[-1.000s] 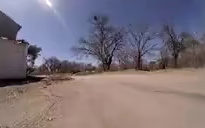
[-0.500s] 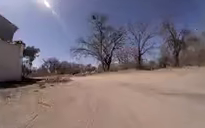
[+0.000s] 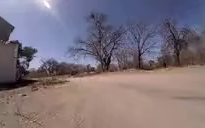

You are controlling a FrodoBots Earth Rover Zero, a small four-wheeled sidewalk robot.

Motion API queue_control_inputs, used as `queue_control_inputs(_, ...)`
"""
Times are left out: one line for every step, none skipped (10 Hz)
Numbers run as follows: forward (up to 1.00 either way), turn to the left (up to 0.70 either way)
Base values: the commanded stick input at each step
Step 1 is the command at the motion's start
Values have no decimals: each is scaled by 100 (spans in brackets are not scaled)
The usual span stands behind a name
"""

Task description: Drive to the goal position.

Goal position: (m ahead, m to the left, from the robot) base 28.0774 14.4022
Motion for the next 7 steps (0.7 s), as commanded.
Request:
queue_control_inputs(100, 0)
queue_control_inputs(100, 0)
queue_control_inputs(100, 0)
queue_control_inputs(100, 0)
queue_control_inputs(100, 0)
queue_control_inputs(100, 0)
queue_control_inputs(100, 0)
